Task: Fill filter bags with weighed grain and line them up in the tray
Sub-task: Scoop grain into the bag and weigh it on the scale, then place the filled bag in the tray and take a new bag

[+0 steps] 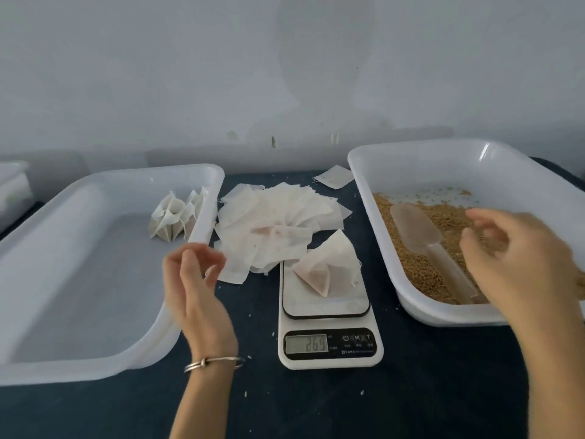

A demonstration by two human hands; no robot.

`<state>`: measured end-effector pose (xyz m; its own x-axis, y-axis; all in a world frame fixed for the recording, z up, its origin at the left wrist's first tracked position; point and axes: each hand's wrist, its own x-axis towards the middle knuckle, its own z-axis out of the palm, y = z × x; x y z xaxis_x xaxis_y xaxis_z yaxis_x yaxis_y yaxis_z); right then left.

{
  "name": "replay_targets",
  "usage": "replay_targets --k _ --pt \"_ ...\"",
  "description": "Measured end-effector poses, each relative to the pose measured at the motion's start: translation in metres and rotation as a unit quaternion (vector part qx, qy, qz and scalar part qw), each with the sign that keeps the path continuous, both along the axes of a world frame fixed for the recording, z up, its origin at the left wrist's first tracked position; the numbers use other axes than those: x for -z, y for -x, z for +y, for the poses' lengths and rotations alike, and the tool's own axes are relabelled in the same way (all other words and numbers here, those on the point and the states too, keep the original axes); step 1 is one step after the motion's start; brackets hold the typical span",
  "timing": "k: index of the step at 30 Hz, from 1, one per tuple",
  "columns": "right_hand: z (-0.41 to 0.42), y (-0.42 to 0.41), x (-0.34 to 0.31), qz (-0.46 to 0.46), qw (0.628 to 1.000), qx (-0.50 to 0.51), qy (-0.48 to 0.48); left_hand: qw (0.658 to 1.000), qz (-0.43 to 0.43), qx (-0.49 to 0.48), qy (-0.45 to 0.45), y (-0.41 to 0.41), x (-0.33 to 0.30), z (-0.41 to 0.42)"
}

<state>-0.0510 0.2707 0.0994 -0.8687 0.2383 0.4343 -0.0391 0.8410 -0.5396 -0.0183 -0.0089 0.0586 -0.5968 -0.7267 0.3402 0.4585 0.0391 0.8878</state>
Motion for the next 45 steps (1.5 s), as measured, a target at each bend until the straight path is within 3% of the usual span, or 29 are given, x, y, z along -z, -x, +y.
replay_targets --k 4,17,20,22,25,27,28,29,31,34,37,39,41,45 --pt "-0.018 -0.015 0.005 0.055 0.994 -0.031 0.093 0.999 -0.046 -0.001 0.018 -0.006 0.009 -0.006" --pt "-0.016 -0.015 0.011 0.034 0.992 -0.044 0.113 0.995 -0.072 0.041 0.053 -0.002 0.009 0.008" --pt "-0.018 -0.014 0.013 0.037 0.992 -0.052 0.108 0.984 -0.077 0.071 0.146 0.004 0.006 0.023" --pt "-0.023 -0.014 0.013 0.043 0.992 -0.063 0.102 0.94 -0.116 0.098 0.305 0.014 0.004 0.043" --pt "-0.03 -0.016 0.012 0.053 0.989 -0.084 0.108 0.803 -0.214 0.079 0.55 0.037 0.01 0.076" --pt "-0.033 -0.018 0.011 0.059 0.987 -0.104 0.111 0.734 -0.271 0.06 0.62 0.051 0.014 0.085" --pt "-0.033 -0.018 0.011 0.06 0.986 -0.112 0.112 0.718 -0.277 0.054 0.637 0.055 0.013 0.084" --pt "-0.033 -0.019 0.01 0.061 0.985 -0.118 0.112 0.721 -0.272 0.052 0.635 0.058 0.012 0.079" --pt "-0.033 -0.019 0.01 0.064 0.984 -0.121 0.112 0.788 -0.259 0.084 0.552 0.058 0.006 0.063" --pt "-0.035 -0.018 0.009 0.062 0.983 -0.12 0.122 0.913 -0.237 0.169 0.285 0.049 -0.013 0.026" --pt "-0.039 -0.015 0.007 0.06 0.983 -0.127 0.122 0.959 -0.199 0.186 0.081 0.045 -0.043 -0.032" --pt "-0.041 -0.013 0.006 0.065 0.98 -0.133 0.131 0.966 -0.206 0.133 0.082 0.053 -0.061 -0.082" --pt "-0.044 -0.012 0.005 0.071 0.977 -0.142 0.14 0.955 -0.246 0.045 0.161 0.073 -0.07 -0.135" --pt "-0.047 -0.009 0.006 0.082 0.974 -0.147 0.149 0.845 -0.422 -0.077 0.319 0.121 -0.048 -0.221"
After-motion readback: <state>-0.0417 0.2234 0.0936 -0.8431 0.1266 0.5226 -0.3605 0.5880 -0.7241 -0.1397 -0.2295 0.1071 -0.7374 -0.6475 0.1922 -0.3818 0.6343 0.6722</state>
